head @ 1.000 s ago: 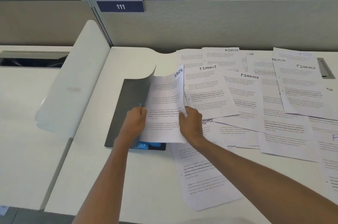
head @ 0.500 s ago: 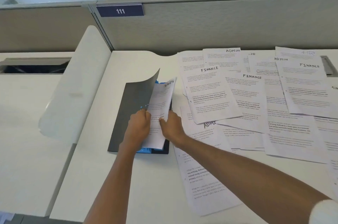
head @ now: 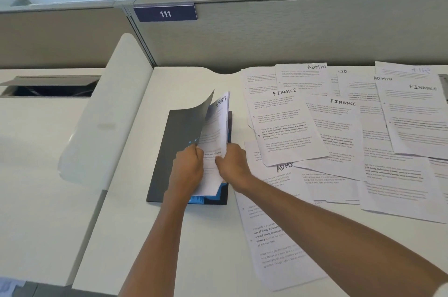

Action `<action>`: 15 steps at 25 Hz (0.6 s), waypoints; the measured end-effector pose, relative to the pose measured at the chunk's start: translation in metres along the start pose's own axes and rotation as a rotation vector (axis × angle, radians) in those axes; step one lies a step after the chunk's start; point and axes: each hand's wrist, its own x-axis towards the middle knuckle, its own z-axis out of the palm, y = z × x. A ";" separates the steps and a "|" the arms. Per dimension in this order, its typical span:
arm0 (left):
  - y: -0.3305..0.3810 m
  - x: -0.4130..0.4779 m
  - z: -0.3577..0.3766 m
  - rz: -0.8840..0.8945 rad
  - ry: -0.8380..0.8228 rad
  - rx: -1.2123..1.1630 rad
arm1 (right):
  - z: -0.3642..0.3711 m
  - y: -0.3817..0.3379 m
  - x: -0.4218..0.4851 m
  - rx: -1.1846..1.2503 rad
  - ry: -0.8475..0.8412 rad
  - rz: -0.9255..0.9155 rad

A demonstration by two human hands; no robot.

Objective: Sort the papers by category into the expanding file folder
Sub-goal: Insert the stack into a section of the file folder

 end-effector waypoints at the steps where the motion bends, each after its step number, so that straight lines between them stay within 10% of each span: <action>1: 0.001 -0.001 0.001 0.004 0.003 -0.006 | -0.004 -0.001 0.000 -0.005 0.016 0.002; 15: 0.012 -0.004 0.000 0.030 0.005 -0.011 | -0.002 0.002 0.015 -0.021 -0.182 0.096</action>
